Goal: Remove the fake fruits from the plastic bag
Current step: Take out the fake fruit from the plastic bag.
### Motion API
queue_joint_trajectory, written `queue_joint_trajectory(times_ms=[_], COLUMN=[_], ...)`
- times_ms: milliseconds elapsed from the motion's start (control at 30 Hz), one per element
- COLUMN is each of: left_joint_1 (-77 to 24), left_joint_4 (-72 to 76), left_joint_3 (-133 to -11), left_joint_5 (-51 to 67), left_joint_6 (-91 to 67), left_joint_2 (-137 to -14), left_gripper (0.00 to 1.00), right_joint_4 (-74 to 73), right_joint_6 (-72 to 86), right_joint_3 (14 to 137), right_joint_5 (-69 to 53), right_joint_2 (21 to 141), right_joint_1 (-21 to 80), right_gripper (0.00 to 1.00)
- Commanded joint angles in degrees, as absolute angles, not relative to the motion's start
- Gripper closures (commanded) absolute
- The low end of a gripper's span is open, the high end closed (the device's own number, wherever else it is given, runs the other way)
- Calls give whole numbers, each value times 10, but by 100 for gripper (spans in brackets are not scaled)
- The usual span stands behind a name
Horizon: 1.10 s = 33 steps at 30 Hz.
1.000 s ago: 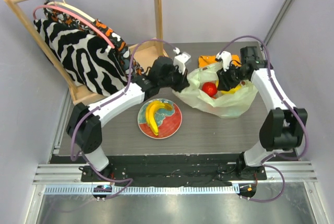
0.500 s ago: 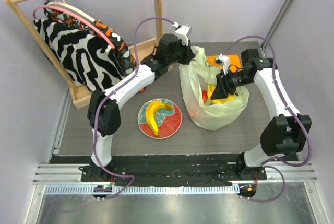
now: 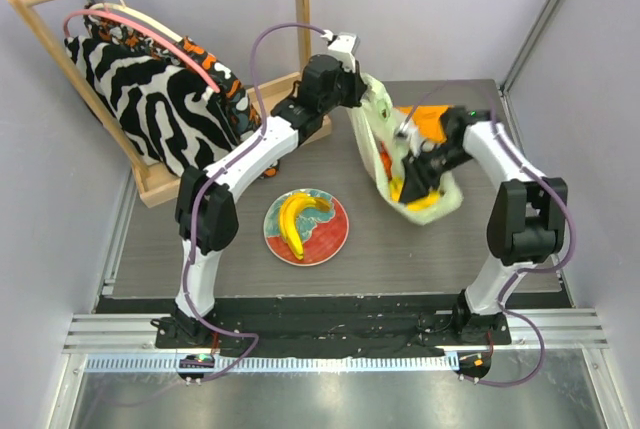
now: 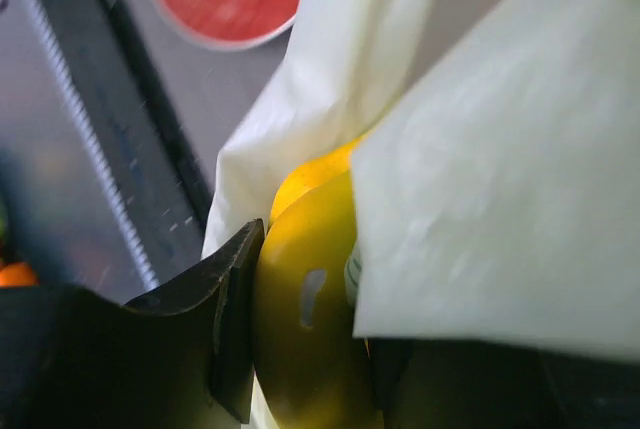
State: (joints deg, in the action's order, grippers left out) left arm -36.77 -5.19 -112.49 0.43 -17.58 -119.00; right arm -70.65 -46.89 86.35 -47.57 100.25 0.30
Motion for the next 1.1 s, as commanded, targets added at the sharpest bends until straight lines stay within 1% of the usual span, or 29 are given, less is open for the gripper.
queue_joint_trajectory(times_ms=[0,133,167,300,367,400,433,467,500,533,600,633,667,700,733,800,833,900,933,967,1067], left_joint_1=[-374,-371,-371,-369,-368,-367,-366,-365,-363,-363,-360,-355,-352,-346,-337,-323,-317,-319,-323,-336,-379], left_joint_4=[-11,-28,-29,-37,-44,-44,-44,-45,-44,-42,-45,-48,-59,-70,-82,-86,-68,-38,-2,21,52], left_joint_3=[-1141,-1109,-1100,-1098,-1101,-1098,-1096,-1094,-1087,-1084,-1085,-1088,-1093,-1102,-1119,-1112,-1088,-1059,-1032,-1017,-972], left_joint_5=[-3,-8,-8,-4,-4,-4,-3,-3,21,26,33,34,42,55,113,201,290,368,402,452,470], left_joint_6=[-166,-164,-165,-143,-134,-130,-130,-129,-129,-129,-136,-143,-149,-157,-170,-198,-237,-280,-329,-345,-359], left_joint_2=[-1165,-1158,-1156,-1158,-1162,-1161,-1159,-1158,-1151,-1148,-1135,-1128,-1121,-1112,-1095,-1072,-1048,-1028,-1013,-1007,-1000], left_gripper=[100,100,100,100,99,96,91,87,79,58,41,26,23,22,23,22,20,21,23,24,22], right_joint_4=[-801,-852,-862,-861,-856,-844,-808,-782,-757,-719,-715,-723,-729,-729,-730,-742,-751,-752,-756,-759,-789], right_joint_6=[-532,-560,-555,-506,-478,-429,-394,-363,-299,-275,-265,-274,-286,-289,-299,-316,-326,-329,-332,-342,-379], right_joint_3=[783,862,906,988,1020,1026,1027,1026,1024,1027,1040,1045,1044,1041,1033,1028,1028,1027,1029,1029,1029], right_joint_5=[-463,-531,-538,-560,-614,-636,-678,-690,-700,-719,-723,-713,-706,-701,-697,-690,-689,-694,-694,-697,-707], right_joint_2=[954,944,947,947,961,977,983,987,992,996,1009,1010,1009,1009,1009,1012,1012,1012,1011,1010,1008], right_joint_1=[27,16,16,15,-20,-33,-63,-75,-87,-104,-110,-110,-110,-110,-110,-110,-110,-110,-110,-110,-110], right_gripper=[73,70,69,64,64,65,65,65,65,65,64,64,64,64,64,64,64,64,64,64,64])
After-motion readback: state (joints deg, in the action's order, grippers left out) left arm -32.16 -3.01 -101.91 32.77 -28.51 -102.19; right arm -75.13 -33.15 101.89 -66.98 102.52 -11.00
